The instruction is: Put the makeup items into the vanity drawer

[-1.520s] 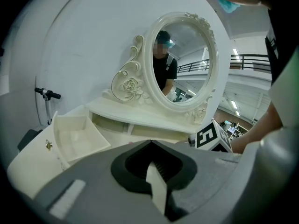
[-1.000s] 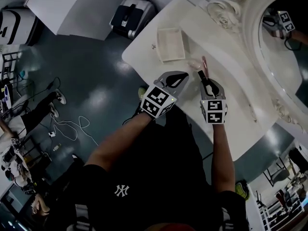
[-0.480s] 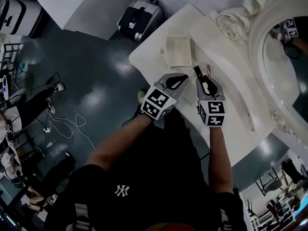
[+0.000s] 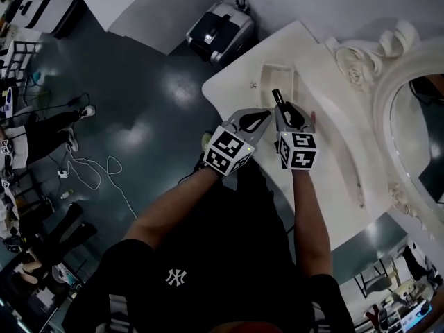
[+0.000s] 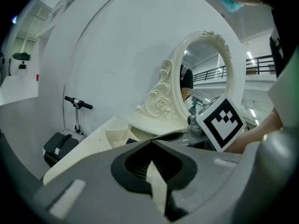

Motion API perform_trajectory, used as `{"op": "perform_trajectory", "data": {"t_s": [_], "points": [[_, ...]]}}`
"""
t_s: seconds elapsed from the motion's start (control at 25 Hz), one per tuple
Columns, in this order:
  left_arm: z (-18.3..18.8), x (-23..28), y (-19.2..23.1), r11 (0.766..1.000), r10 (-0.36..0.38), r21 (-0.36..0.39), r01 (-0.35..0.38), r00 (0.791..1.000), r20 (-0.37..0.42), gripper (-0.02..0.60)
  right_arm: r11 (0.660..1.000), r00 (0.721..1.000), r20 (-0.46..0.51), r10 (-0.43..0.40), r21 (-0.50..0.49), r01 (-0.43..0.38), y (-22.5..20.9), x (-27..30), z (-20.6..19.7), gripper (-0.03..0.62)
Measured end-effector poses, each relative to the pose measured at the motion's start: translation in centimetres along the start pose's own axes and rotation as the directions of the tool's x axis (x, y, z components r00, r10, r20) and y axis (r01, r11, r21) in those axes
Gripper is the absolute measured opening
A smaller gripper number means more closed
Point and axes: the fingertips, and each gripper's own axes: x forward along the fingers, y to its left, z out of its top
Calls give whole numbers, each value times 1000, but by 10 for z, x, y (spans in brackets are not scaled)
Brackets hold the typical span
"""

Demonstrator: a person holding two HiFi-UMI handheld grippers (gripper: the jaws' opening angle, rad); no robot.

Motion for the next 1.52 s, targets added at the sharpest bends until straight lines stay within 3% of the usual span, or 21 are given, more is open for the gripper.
{"op": "perform_trajectory", "data": {"t_s": [0.68,0.88,1.2,1.52], "points": [[3,-7,32,999,40,-28,-40,999,3,0,999,990,-138,-30,-24,27,10,51,-4,135],[2,-6,32,999,37,-29,-37,999,1,0,999,992,-120,-33,-46,28,12,44,-2,150],[5,-1,15,1000,10,-11,-10,1000,2,0,998,998,-55,-40,-48,37,10,17,6,114],[6,6,-10,1000,-25,14,25,1000,5,0,994,995,-22,-100,-35,99,-11,-21,-4,106]]}}
